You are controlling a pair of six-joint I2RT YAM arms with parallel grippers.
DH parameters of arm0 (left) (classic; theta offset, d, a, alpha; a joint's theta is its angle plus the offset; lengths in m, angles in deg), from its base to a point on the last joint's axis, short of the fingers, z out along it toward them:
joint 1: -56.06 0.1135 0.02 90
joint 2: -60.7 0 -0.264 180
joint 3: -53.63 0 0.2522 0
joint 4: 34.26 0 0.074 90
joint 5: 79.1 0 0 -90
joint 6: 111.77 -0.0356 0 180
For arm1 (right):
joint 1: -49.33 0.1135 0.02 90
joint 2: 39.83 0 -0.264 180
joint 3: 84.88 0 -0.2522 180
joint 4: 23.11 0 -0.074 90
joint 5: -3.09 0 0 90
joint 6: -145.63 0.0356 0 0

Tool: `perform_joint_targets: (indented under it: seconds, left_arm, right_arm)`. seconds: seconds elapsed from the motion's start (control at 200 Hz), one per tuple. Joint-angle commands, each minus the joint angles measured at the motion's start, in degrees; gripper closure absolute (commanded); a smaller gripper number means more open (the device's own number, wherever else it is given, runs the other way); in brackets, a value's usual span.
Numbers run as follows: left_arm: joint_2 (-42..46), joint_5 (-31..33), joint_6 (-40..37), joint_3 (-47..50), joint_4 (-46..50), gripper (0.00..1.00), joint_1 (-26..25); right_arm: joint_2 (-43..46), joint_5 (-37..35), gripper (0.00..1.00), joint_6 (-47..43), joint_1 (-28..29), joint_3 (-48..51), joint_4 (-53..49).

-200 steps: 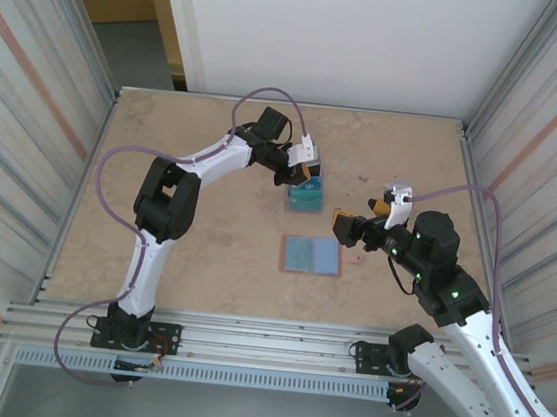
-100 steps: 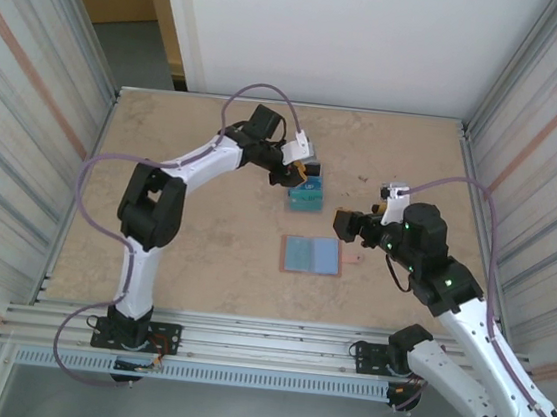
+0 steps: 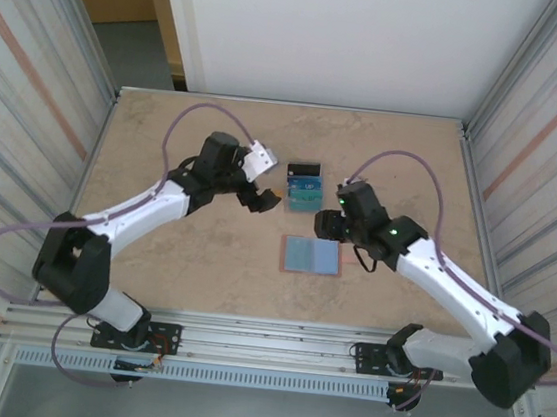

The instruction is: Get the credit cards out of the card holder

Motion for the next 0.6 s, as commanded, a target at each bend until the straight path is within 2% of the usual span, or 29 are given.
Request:
perform_joint_targets:
  seconds: [0.0,0.246,0.401,0.591]
  left_arm:
    - [6.82,10.06,10.85,5.88,-5.21,0.01,-1.66]
    - [16.24,22.73,23.95,15.78,-4.05,0.01,-4.52]
    - [21.94,24.93,32.63,22.71,-6.44,0.01,-4.81]
    - [24.80,27.20,36.18,26.43,-4.49,0.01,-4.90]
  right_arm:
    - [-6.00,-4.22,0.35,5.62,2.54,-3.53,-4.78]
    - [-19.97,-0.65,0.42,8.26,7.55,-8.66,-4.27]
    - [-26.55,4.10,0.45,9.52,7.86,-10.06,-2.32]
    - [-31.67,6.48,0.44,10.20,7.86,-11.17,-0.83]
